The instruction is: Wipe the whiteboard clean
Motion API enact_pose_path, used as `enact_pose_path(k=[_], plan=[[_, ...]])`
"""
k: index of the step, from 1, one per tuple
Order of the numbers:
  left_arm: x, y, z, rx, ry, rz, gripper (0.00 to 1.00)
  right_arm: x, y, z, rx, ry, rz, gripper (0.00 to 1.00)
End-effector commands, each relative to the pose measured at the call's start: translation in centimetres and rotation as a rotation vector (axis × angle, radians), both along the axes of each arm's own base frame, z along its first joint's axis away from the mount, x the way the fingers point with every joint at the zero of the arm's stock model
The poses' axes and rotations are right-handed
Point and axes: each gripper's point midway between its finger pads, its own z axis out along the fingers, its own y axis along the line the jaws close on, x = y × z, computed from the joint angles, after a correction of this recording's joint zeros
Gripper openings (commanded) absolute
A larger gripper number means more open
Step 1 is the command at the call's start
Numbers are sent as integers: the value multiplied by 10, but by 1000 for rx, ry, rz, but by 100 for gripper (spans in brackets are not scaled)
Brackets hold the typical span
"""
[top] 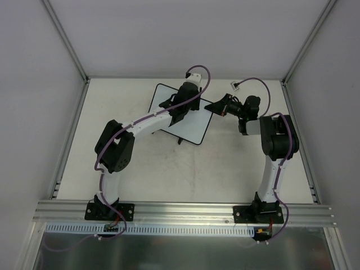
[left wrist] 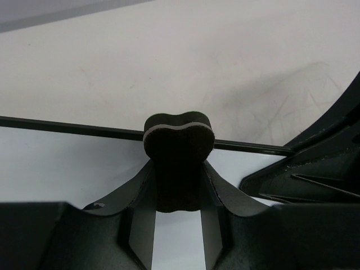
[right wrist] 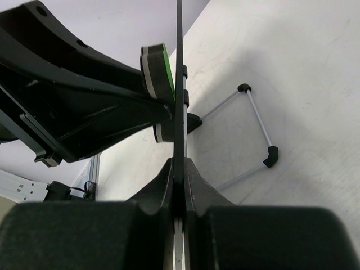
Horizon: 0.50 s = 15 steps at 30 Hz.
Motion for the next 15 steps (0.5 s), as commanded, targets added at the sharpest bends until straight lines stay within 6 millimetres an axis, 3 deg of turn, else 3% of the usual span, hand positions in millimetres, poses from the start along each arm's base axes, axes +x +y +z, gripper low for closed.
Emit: enact_pose_path(k=[1, 8, 15], plan=[[30, 20, 27, 50, -132, 114, 0, -18, 5, 72, 33, -340, 60, 0], [39, 36, 29, 8, -108, 115, 0, -18, 6, 72, 33, -341, 66, 0], [21, 29, 19, -24, -67, 74, 0, -17, 5, 72, 33, -339, 64, 0]])
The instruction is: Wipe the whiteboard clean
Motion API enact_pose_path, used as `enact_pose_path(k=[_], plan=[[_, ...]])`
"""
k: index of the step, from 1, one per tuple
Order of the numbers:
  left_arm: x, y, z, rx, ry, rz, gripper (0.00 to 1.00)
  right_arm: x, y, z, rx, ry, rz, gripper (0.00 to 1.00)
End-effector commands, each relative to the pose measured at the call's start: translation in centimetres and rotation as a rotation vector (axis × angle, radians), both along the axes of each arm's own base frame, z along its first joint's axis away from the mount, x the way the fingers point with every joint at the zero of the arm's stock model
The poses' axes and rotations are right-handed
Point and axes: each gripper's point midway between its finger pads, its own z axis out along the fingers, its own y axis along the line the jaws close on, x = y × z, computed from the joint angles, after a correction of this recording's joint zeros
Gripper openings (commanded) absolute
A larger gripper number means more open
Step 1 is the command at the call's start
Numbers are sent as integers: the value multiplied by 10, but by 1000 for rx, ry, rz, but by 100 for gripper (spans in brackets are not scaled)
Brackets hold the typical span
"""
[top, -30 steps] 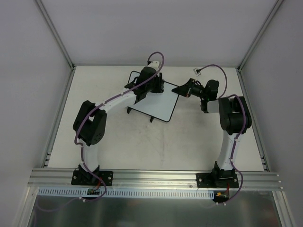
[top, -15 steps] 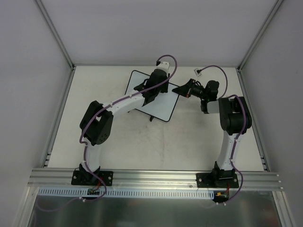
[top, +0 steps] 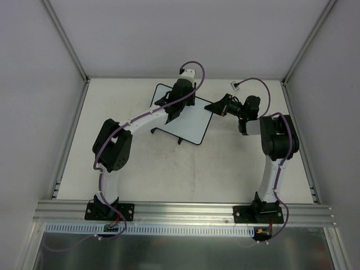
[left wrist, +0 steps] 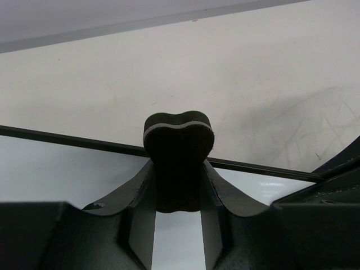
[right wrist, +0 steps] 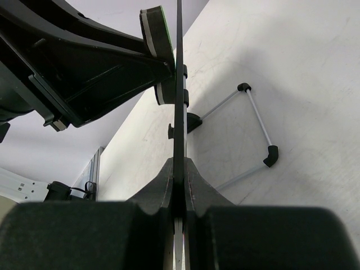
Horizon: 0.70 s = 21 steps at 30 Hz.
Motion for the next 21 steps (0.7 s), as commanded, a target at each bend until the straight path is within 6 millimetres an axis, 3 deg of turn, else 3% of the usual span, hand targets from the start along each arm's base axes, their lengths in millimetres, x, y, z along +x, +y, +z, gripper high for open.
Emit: enact_pose_path(k=[1, 5, 9, 10, 13, 16, 19, 20, 21], plan=[[-7, 3, 3, -23, -4, 3, 0, -17, 5, 73, 33, -344, 65, 0], [-21, -5, -7, -30, 12, -20, 0, -17, 5, 73, 33, -346, 65, 0], [-31, 1, -16, -45, 31, -8, 0, -18, 5, 73, 33, -347, 67, 0], [-37, 4, -27, -38, 48, -13, 0, -17, 4, 73, 33, -347, 65, 0], [-44, 1, -25, -63, 41, -49, 0, -17, 4, 74, 34, -345, 66, 0], [-48, -4, -15, -83, 18, -86, 0, -17, 5, 73, 34, -343, 66, 0], [-52, -1, 6, -106, -12, -101, 0, -16, 5, 73, 34, -344, 62, 0], [-55, 4, 25, -132, -35, -93, 0, -15, 4, 73, 34, -344, 58, 0], [-57, 10, 30, -142, -32, -89, 0, -14, 4, 72, 35, -344, 55, 0]])
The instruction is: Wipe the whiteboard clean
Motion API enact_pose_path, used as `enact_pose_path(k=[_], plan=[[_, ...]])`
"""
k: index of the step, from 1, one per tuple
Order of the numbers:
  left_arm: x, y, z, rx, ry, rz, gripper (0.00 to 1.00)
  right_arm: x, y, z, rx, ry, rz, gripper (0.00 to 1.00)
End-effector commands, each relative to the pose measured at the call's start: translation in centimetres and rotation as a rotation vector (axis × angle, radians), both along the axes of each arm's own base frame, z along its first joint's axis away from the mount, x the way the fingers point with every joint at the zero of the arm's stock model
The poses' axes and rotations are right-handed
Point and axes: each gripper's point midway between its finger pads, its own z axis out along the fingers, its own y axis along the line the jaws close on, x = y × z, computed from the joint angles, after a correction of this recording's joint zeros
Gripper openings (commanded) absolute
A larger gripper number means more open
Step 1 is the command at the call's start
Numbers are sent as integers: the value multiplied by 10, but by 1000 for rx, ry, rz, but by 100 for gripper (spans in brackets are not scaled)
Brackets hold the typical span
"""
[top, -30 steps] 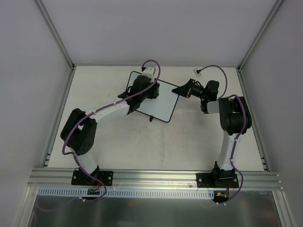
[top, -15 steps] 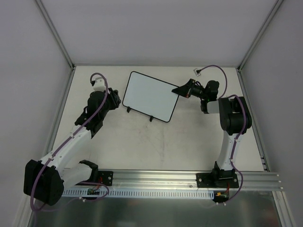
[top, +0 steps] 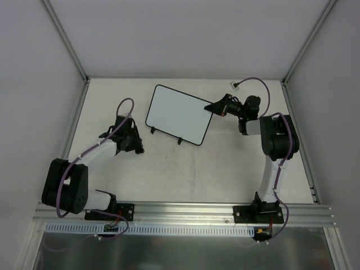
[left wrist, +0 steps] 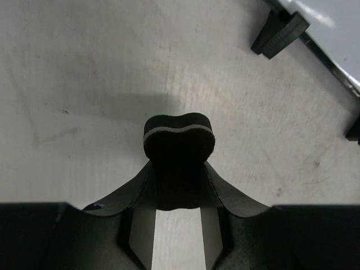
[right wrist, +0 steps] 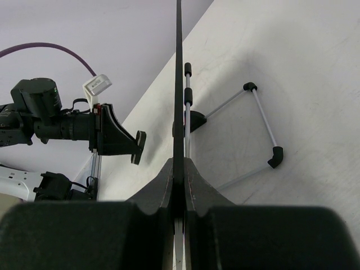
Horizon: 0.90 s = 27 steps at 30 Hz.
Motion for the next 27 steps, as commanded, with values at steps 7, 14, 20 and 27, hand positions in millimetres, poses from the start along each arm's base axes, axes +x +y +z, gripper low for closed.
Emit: enact_pose_path(k=[7, 14, 20, 27], plan=[[-10, -5, 5, -49, 35, 7, 96, 2, -2, 64, 48, -294, -6, 12], [-7, -4, 16, -48, 0, 3, 99, 2, -4, 64, 45, -299, -15, 27], [-6, -4, 29, -48, -36, -8, 99, 5, -8, 62, 43, -298, -35, 42], [-2, -1, 42, -37, -75, 3, 99, 22, -33, 69, 50, -288, -131, 47]])
